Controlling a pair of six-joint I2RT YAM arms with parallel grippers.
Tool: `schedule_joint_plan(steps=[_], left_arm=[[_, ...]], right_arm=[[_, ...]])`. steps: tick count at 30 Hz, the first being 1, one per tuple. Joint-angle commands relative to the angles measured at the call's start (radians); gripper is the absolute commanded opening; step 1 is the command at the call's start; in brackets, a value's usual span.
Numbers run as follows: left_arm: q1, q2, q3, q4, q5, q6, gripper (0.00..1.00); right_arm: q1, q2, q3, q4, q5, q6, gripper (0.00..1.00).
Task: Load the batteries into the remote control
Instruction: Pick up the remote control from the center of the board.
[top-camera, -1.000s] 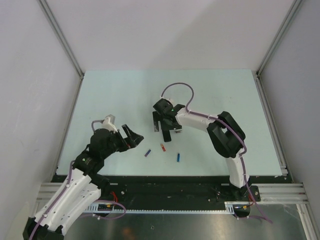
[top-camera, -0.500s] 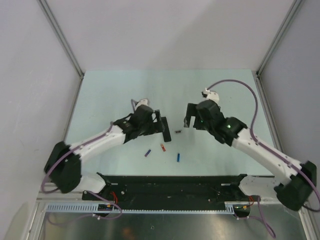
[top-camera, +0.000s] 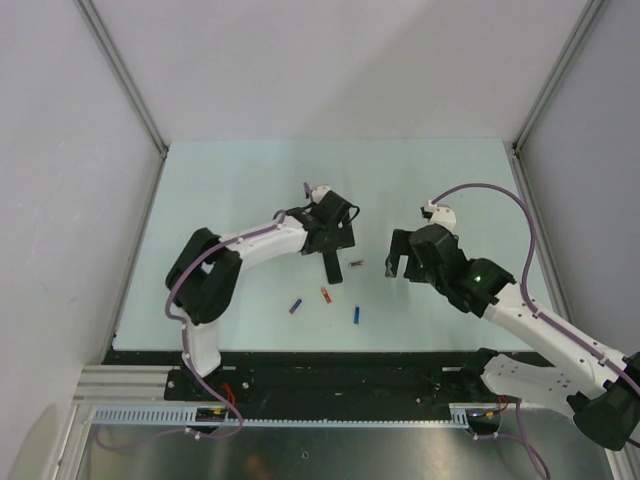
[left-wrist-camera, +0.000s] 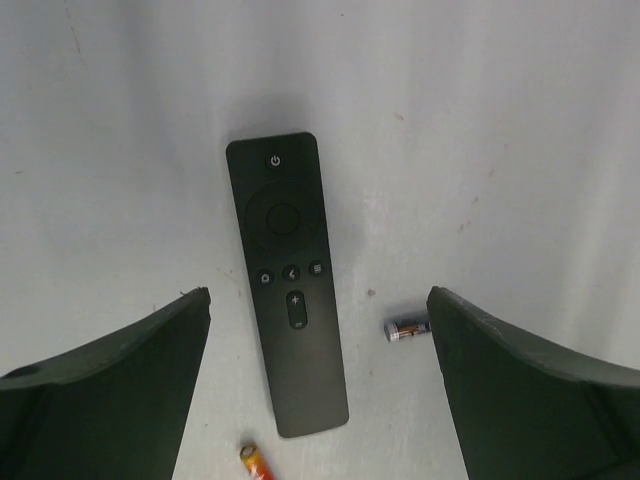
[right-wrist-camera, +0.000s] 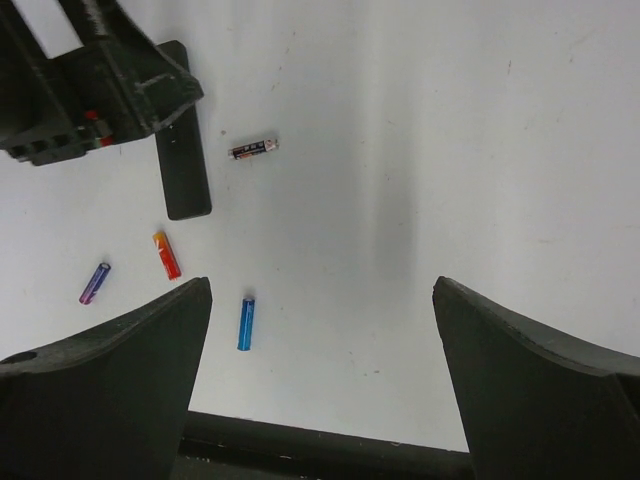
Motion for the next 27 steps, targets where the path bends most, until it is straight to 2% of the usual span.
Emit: schedule_joint_plan(steps=[1,5,9,14,20,24,27], left_arm=[[-0.012,0.084,0.106,-0.117,-0.066,-0.072,0.92],[-0.012,0.138,0.157,-0.163,-0.081,-0.092,0.87],[-0.009,0.175,0.180,-0.203,-0.106,-0.100,0.78],[0.008,0.199,0.179,-0.212,-0.108,-0.093,0.78],[0.016,0.218,0.182,-0.213,-0.101,-0.086,0.70],[0.019,0.238,0.189,-0.212,-0.080,-0.073,0.52],[0.019,0.239,0.185,-0.210,-0.072,-0.072,0.43]], right_arm=[[0.002,-0.031,-0.006,0.004,0.007,0.004,0.97],[0.001,-0.051,-0.021,0.004,0.004,0.011,0.97],[-0.001,-0.068,-0.023,-0.005,0.007,0.018,0.97],[-0.002,-0.080,-0.026,-0.002,0.007,0.022,0.97],[-0.002,-0.071,-0.026,-0.005,0.007,0.022,0.97],[-0.001,-0.069,-0.026,-0.005,0.003,0.025,0.96],[-0.001,-0.071,-0.026,-0.009,0.003,0.027,0.96]])
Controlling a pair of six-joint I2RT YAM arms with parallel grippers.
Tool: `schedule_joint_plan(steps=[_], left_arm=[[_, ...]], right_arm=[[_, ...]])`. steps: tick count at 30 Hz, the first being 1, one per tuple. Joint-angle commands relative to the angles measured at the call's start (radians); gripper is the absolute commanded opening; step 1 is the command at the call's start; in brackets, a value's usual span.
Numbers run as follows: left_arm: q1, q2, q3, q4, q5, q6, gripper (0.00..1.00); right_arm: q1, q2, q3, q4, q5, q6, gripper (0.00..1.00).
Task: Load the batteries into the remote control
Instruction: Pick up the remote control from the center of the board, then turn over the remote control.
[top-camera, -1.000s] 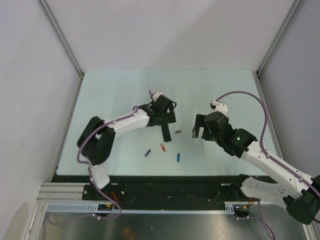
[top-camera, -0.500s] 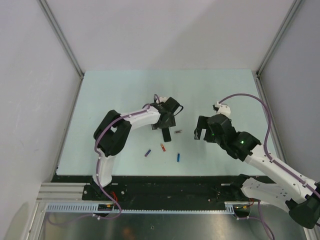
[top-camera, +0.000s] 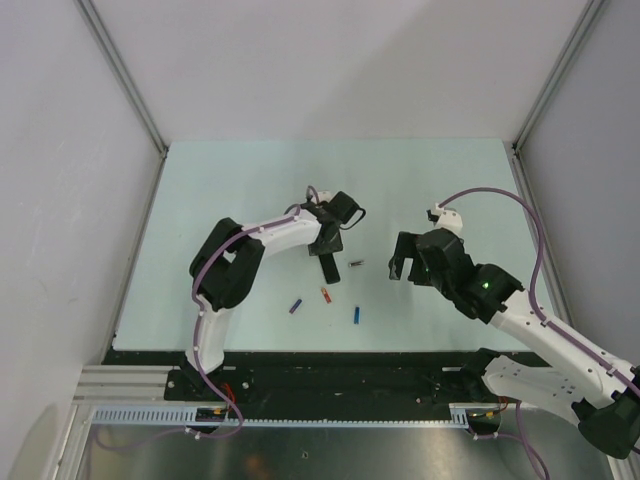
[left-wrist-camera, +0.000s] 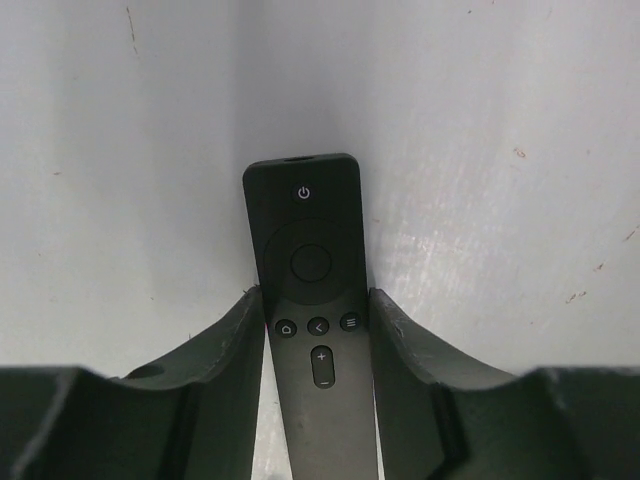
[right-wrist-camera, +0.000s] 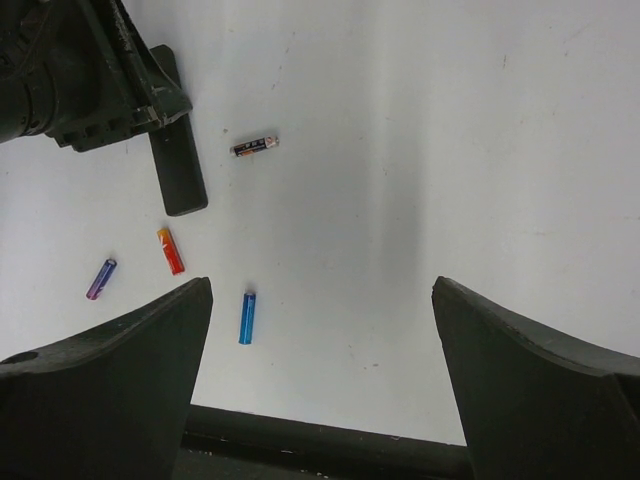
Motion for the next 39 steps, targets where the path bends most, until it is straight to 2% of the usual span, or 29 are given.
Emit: schedule_joint_plan(steps=[1,4,6,10,11,13,16,19,20,22,23,25,26,28,29,31,35,39], left_arm=[[0.006,0.030,0.009,-0.009,0.014,-0.010,0.42],[0.009,0.012,-0.003,-0.009,0.018,-0.009,0.35],[0.012,-0.011,-0.014,-0.001,0.029,-0.007,0.26],[0.009,-0.159,-0.051,0.048,0.070,0.039,0.16],[0.009,-0.246,-0.095,0.106,0.090,0.057,0.16],[0.014,-0.325,-0.147,0.186,0.210,0.127,0.17],[0.023,-0.500,-0.281,0.341,0.353,0.171,0.17],[0.043,-0.698,-0.466,0.532,0.470,0.151,0.16],[0.050,-0.744,-0.562,0.632,0.495,0.143,0.16],[0.078,-0.898,-0.661,0.782,0.552,0.110,0.16],[0.086,-0.949,-0.740,0.882,0.579,0.097,0.16],[0.104,-1.058,-0.814,0.971,0.586,0.076,0.15],[0.107,-1.085,-0.830,0.994,0.596,0.073,0.13],[0.116,-1.141,-0.865,1.056,0.612,0.061,0.10],[0.121,-1.152,-0.876,1.074,0.621,0.053,0.05],[0.135,-1.174,-0.904,1.143,0.652,-0.001,0.00],[0.153,-1.160,-0.936,1.289,0.745,-0.111,0.00],[0.153,-1.137,-0.947,1.395,0.794,-0.183,0.00]], right_arm=[[0.000,-0.007,0.001,-0.001,0.006,0.019,0.96],[0.000,-0.010,0.001,0.000,0.001,0.020,0.96],[0.000,-0.010,0.001,0.009,-0.011,0.022,0.96],[0.001,-0.018,0.001,0.035,-0.036,0.002,0.97],[0.001,-0.019,0.001,0.045,-0.060,-0.024,0.98],[-0.002,-0.027,-0.008,0.089,-0.097,-0.052,0.99],[-0.020,-0.058,-0.028,0.178,-0.221,-0.066,0.99],[-0.083,-0.076,-0.055,0.268,-0.437,-0.044,1.00],[-0.095,-0.079,-0.081,0.329,-0.529,-0.027,1.00],[-0.126,-0.096,-0.117,0.417,-0.614,0.028,0.99],[-0.135,-0.104,-0.167,0.527,-0.696,0.051,1.00],[-0.155,-0.119,-0.219,0.651,-0.770,0.142,1.00],[-0.161,-0.122,-0.239,0.801,-0.830,0.173,1.00],[-0.165,-0.118,-0.287,0.920,-0.870,0.232,1.00],[-0.165,-0.102,-0.298,1.028,-0.905,0.270,1.00],[-0.151,-0.082,-0.312,1.112,-0.931,0.287,1.00],[-0.112,-0.011,-0.313,1.268,-0.984,0.303,1.00],[-0.099,0.054,-0.307,1.336,-1.002,0.333,1.00]])
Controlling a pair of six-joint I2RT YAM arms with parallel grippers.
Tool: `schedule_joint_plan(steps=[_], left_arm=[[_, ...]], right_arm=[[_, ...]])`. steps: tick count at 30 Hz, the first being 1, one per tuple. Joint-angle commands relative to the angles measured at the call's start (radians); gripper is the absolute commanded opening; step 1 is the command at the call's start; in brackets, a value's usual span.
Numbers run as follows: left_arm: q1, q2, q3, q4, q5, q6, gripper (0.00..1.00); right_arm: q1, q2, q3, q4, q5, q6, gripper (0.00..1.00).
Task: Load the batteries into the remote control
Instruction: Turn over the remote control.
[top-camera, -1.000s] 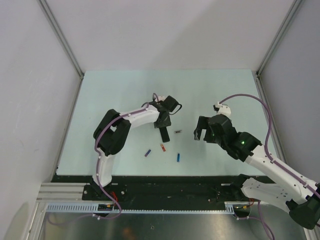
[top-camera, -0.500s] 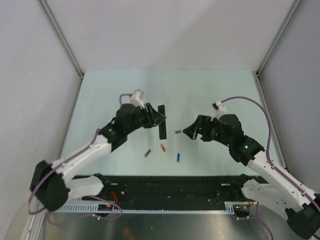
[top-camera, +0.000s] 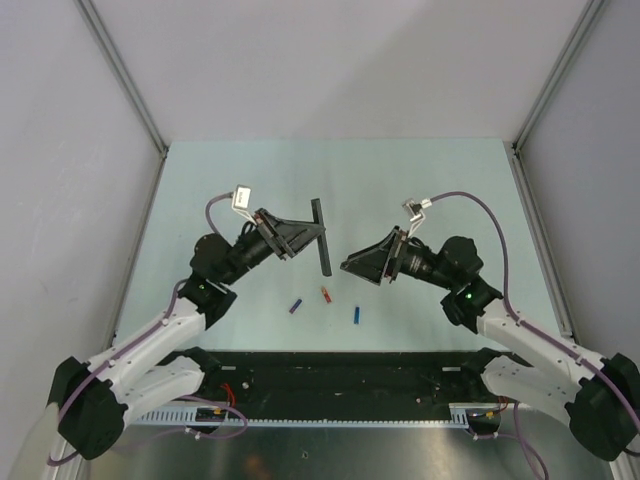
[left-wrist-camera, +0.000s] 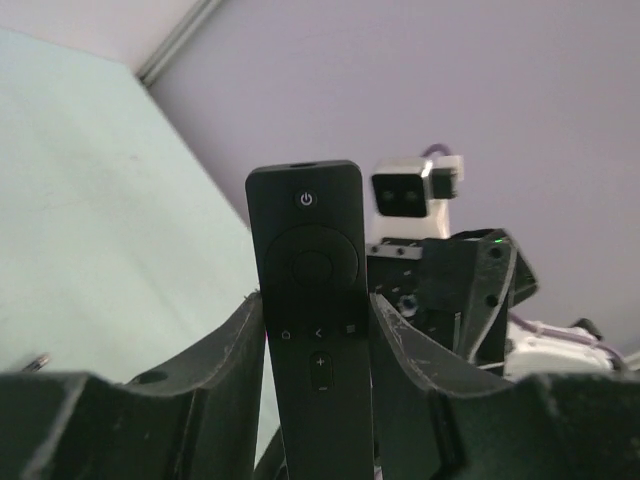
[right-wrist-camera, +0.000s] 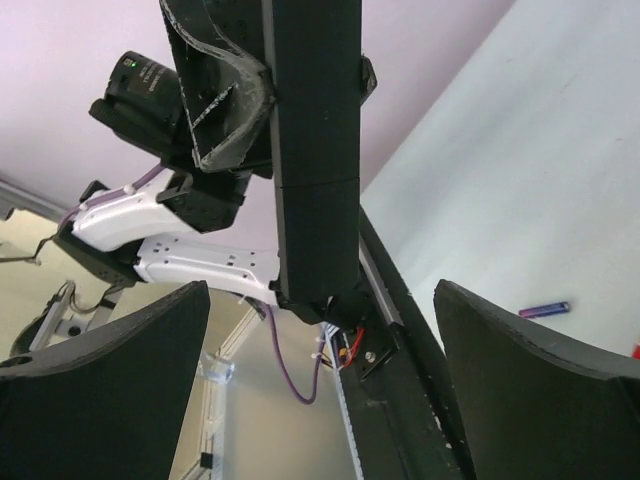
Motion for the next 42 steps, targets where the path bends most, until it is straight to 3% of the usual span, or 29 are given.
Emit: schedule_joint_plan(steps=[1,11,26,30,37,39,41,42], left_arm=[[0.008,0.016,-0.016,0.219,0.098,-0.117,0.00],[0.006,0.073,0.004,0.288,0.140,-0.166,0.00],[0.006,0.062,-0.021,0.296,0.124,-0.170,0.00],[0.006,0.057,-0.028,0.299,0.120,-0.172,0.00],[0.006,0.051,-0.041,0.298,0.110,-0.172,0.00],[0.006,0.051,-0.045,0.296,0.107,-0.172,0.03],[0.006,0.051,-0.044,0.296,0.106,-0.169,0.17],[0.008,0.051,-0.045,0.298,0.109,-0.167,0.32]], right_arm=[[0.018,0.067,0.013,0.222,-0.088,0.059,1.00],[0.035,0.115,0.029,0.284,-0.100,0.076,0.98],[0.099,0.203,0.087,0.270,-0.073,0.061,0.80],[0.102,0.203,0.092,0.268,-0.067,0.059,0.63],[0.112,0.200,0.092,0.258,-0.061,0.056,0.47],[0.116,0.198,0.092,0.246,-0.059,0.053,0.42],[0.118,0.183,0.093,0.229,-0.058,0.038,0.37],[0.125,0.172,0.099,0.174,-0.045,0.023,0.36]])
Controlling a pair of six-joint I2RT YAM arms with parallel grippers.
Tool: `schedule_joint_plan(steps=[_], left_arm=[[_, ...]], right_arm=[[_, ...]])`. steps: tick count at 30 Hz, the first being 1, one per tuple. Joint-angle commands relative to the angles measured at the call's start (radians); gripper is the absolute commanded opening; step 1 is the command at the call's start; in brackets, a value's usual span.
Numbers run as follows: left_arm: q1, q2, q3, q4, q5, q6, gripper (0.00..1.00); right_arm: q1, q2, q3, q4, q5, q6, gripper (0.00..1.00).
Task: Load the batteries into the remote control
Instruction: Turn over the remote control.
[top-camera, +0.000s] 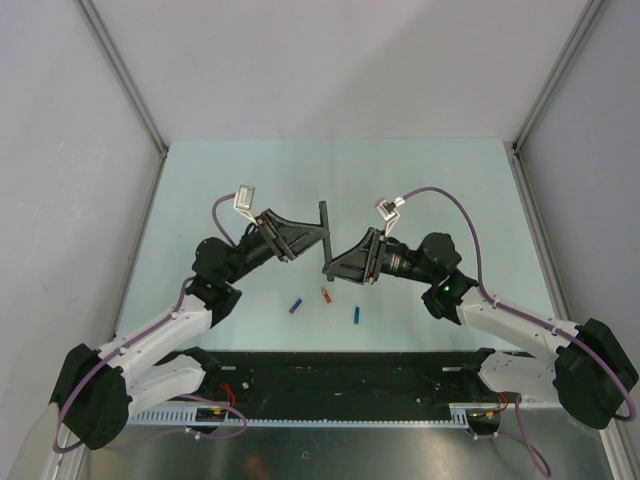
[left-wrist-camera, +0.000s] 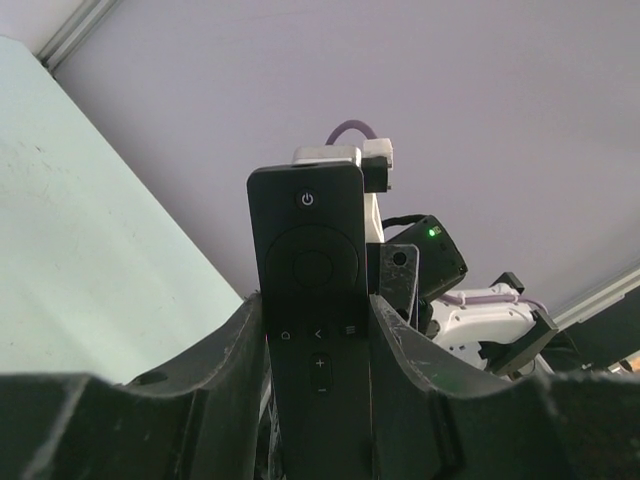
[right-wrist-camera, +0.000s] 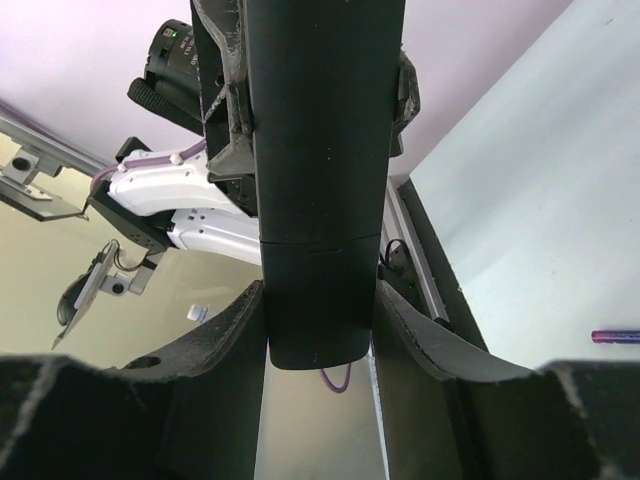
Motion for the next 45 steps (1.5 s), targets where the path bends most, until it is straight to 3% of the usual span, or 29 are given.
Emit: schedule_joint_plan(steps=[1,4,6,10,12,15,18,20,25,37,45], left_arm=[[0.009,-0.024,-0.006,0.047,-0.006,-0.005,0.44],[0.019,-0.027,0.002,0.047,0.002,0.001,0.77],[0.038,-0.018,0.016,0.042,0.022,-0.001,0.84],[0.066,-0.028,0.014,0.021,0.034,0.002,0.88],[0.066,-0.034,0.035,-0.068,0.031,0.041,0.90],[0.037,-0.037,0.077,-0.244,0.004,0.120,0.91],[-0.039,-0.080,0.115,-0.388,-0.114,0.209,0.91],[-0.120,-0.091,0.157,-0.518,-0.243,0.297,0.91],[-0.225,0.005,0.259,-0.668,-0.375,0.358,0.91],[-0.276,0.081,0.284,-0.746,-0.492,0.334,0.84],[-0.287,0.108,0.310,-0.735,-0.501,0.326,0.65]], right_arm=[[0.018,-0.048,0.053,-0.097,0.034,-0.068,0.36],[0.049,-0.119,0.091,-0.284,0.090,-0.190,0.35],[0.058,-0.165,0.110,-0.430,0.142,-0.268,0.35],[0.074,-0.220,0.171,-0.680,0.267,-0.381,0.34],[0.086,-0.225,0.219,-0.847,0.399,-0.440,0.34],[0.115,-0.211,0.280,-1.011,0.584,-0.486,0.34],[0.162,-0.190,0.318,-1.104,0.752,-0.520,0.34],[0.199,-0.171,0.328,-1.131,0.809,-0.523,0.34],[0.251,-0.130,0.342,-1.141,0.869,-0.509,0.34],[0.334,-0.104,0.366,-1.124,0.944,-0.484,0.34],[0.363,-0.085,0.377,-1.104,0.952,-0.483,0.34]])
